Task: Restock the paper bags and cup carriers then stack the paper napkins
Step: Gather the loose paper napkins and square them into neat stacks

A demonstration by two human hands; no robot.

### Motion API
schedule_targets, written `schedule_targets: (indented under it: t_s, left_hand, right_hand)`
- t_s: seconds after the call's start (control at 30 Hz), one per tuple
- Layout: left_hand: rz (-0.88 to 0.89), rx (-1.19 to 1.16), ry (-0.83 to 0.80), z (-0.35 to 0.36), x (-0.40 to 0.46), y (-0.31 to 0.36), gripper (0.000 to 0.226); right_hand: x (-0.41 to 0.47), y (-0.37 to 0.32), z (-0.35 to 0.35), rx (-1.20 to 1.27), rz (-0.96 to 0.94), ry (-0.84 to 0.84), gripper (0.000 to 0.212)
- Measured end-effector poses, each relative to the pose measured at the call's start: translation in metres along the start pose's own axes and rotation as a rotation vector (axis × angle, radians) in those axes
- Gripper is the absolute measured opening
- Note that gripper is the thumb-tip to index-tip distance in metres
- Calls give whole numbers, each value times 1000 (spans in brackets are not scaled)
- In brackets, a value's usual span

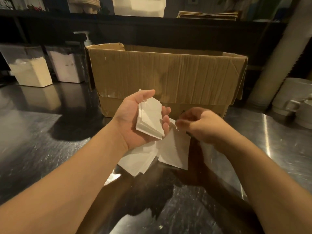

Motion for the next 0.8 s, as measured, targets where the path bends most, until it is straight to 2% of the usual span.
schedule_targets:
  t_s: [0.13,0.2,0.37,0.63,0.8]
  left_hand:
    - [13,21,23,-3,2,0,37]
    - [16,36,27,-3,2,-1,36]
    - [14,71,39,-5,3,-1,37]
    - [13,92,55,-5,4,-3,36]
    - [20,106,55,-5,4,-3,37]
  right_hand:
    - [-6,0,14,-212,-41,-152,61]
    - [-6,2,18,-241,-25,-186,66]
    - [-5,0,15,-262,-41,-149,60]
    - [-6,-4,14,-278,-74,-135,63]
    - [-8,-4,19,-303,-108,-183,49]
Point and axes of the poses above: each hand's wrist, its own x-axis towards the middle knuckle, its own z-axis out of the palm, y = z × x, the point moved 7 cm from there along x, towards the middle knuckle, and after that the axes turned 11 degrees about y, right-handed, at the moved point
